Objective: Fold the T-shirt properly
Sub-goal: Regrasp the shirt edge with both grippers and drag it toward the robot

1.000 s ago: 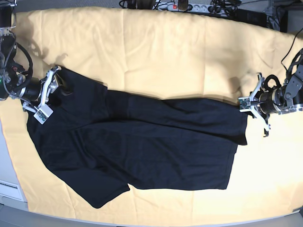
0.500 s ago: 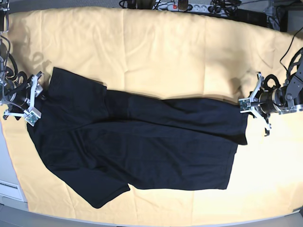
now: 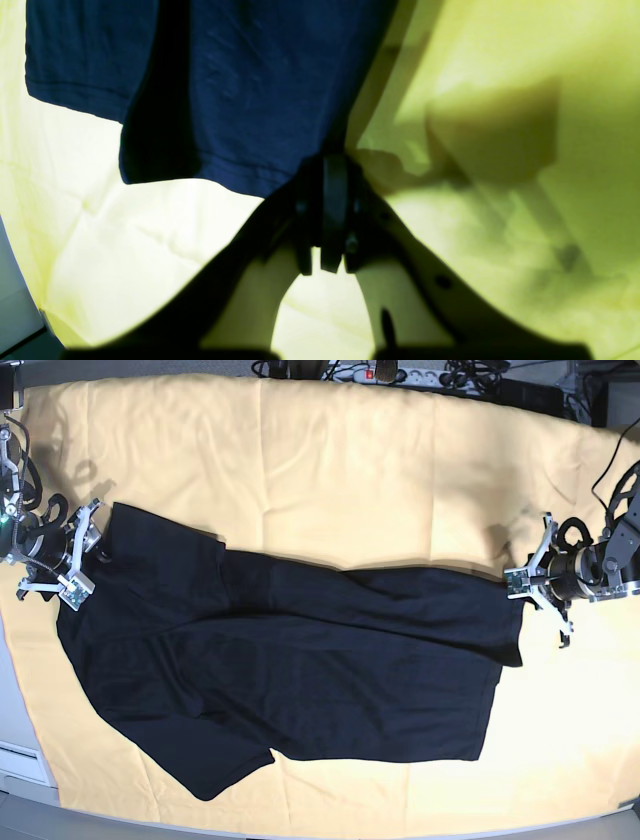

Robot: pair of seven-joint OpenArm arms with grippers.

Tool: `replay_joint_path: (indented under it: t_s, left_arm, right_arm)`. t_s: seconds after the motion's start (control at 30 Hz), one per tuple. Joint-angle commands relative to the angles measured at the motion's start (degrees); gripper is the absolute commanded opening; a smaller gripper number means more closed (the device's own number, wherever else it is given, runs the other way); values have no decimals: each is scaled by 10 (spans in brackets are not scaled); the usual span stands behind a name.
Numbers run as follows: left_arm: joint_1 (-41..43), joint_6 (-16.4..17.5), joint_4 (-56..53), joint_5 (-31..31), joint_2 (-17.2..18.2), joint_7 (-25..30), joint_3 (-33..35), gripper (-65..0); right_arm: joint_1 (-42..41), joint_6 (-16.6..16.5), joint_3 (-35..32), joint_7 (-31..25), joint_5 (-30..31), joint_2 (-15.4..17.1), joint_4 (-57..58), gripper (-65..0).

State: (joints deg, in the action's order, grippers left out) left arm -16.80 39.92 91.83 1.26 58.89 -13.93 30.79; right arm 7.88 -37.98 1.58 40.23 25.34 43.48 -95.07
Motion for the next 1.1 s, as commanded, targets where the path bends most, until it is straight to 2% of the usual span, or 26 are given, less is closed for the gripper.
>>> replay_joint_path:
  t_s: [0.0, 0.23, 0.27, 0.37, 0.43, 0.57, 0.8, 0.87, 0.93, 1.0, 1.07]
  left_arm:
    - [-10, -3, 5, -3, 14, 2, -8, -650]
    - [-10, -3, 5, -3, 14, 2, -8, -650]
    - [-10, -3, 5, -3, 14, 2, -8, -650]
    - [-10, -3, 5, -3, 14, 2, -8, -650]
    - [-10, -9, 5, -3, 14, 1, -8, -650]
    - [-10, -11, 6, -3, 14, 2, -8, -650]
    - [-12, -11, 6, -2, 17, -1, -8, -650]
    - [-16, -12, 14, -3, 27, -1, -8, -650]
    - [-21, -36, 32, -3, 43, -1, -8, -650]
    - [-23, -65, 58, -3, 63, -1, -9, -650]
    - [-22, -70, 83, -3, 80, -8, -9, -650]
  right_arm:
    - [-6, 1, 7, -11, -3, 10, 3, -290]
    - [-6, -3, 7, -14, -1, 8, 33, -299]
    - [-6, -3, 7, -21, -1, 8, 33, -333]
    - [-6, 9, 7, -28, 0, 8, 33, -551]
    - [-6, 20, 7, -28, 2, 8, 33, -649]
    - [-10, 35, 7, -28, 2, 8, 33, -650]
    - [-12, 37, 7, -27, 3, 11, 25, -650]
    - [-12, 57, 7, -16, 3, 13, 10, -650]
    - [-12, 78, 9, -3, 3, 15, -11, -650]
    - [-12, 80, 18, 8, 3, 15, -33, -650]
    - [-12, 80, 30, 19, 3, 15, -49, -650]
